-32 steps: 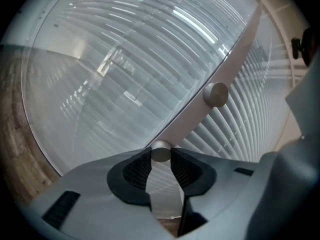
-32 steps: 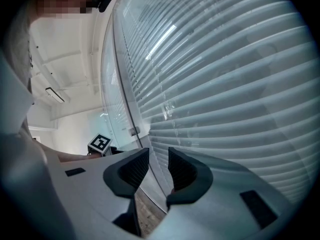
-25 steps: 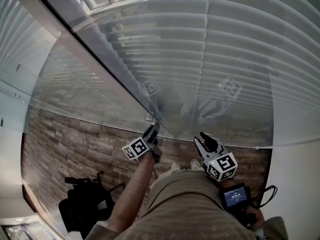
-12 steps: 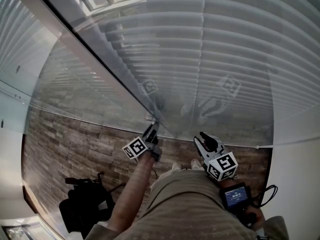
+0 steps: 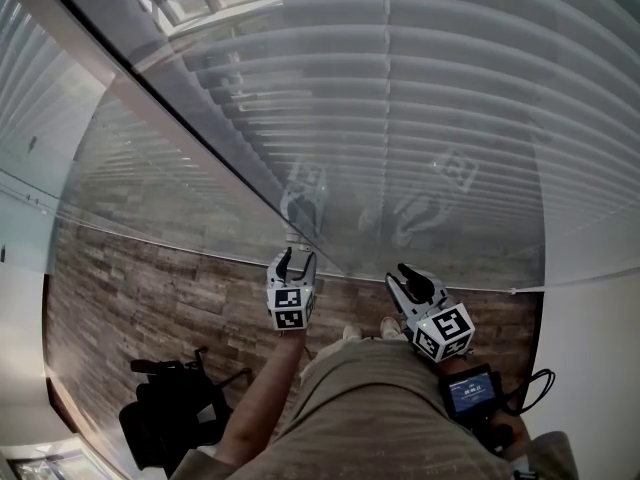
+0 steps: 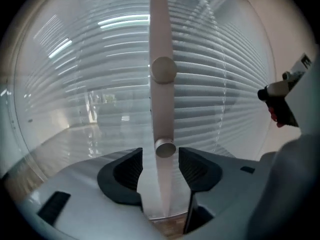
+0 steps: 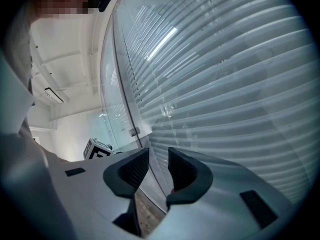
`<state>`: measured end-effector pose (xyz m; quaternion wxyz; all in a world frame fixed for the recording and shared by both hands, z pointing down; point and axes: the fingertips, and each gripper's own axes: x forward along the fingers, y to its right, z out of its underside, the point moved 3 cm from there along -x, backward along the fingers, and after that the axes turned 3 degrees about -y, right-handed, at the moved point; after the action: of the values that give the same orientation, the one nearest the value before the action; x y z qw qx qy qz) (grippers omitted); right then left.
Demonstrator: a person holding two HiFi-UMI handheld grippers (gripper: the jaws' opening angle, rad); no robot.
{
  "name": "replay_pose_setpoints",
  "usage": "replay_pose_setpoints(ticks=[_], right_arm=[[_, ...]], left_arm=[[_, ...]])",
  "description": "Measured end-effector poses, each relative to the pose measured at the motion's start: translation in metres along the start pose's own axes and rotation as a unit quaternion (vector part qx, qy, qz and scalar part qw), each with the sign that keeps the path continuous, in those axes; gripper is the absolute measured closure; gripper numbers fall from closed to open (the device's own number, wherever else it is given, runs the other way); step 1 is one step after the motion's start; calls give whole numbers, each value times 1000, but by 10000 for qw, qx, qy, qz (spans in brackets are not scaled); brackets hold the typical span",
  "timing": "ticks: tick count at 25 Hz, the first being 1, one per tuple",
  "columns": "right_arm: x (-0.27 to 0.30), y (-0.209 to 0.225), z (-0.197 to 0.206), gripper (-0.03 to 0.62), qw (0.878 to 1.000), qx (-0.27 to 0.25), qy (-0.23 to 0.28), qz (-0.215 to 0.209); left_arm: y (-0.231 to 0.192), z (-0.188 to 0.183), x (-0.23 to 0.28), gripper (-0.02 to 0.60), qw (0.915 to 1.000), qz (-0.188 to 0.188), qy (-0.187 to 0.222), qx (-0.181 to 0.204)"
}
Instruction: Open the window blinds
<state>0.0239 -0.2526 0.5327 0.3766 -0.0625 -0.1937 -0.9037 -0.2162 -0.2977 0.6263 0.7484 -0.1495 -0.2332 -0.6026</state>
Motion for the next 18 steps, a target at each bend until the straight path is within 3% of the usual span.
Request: replay_pose_setpoints(ticks=[3, 6, 9, 14, 18], right_arm=[[1, 1, -1, 470, 10000, -3, 6, -7], [3, 1, -2, 468, 10000, 2, 9, -11], [3, 0, -2, 470, 10000, 3, 4, -15], [4, 3, -2, 470, 10000, 25, 13, 9], [4, 3, 0, 470, 10000, 21, 13, -3]], left_arm=[[9, -5, 1, 346, 9988, -92, -38, 483], [10, -7, 4, 374, 9977, -202, -59, 646], [8, -4, 8, 442, 9975, -272, -77, 641], [6, -7, 7, 445, 9985, -189, -26, 512], [4, -6, 6, 445, 9999, -72, -23, 154]])
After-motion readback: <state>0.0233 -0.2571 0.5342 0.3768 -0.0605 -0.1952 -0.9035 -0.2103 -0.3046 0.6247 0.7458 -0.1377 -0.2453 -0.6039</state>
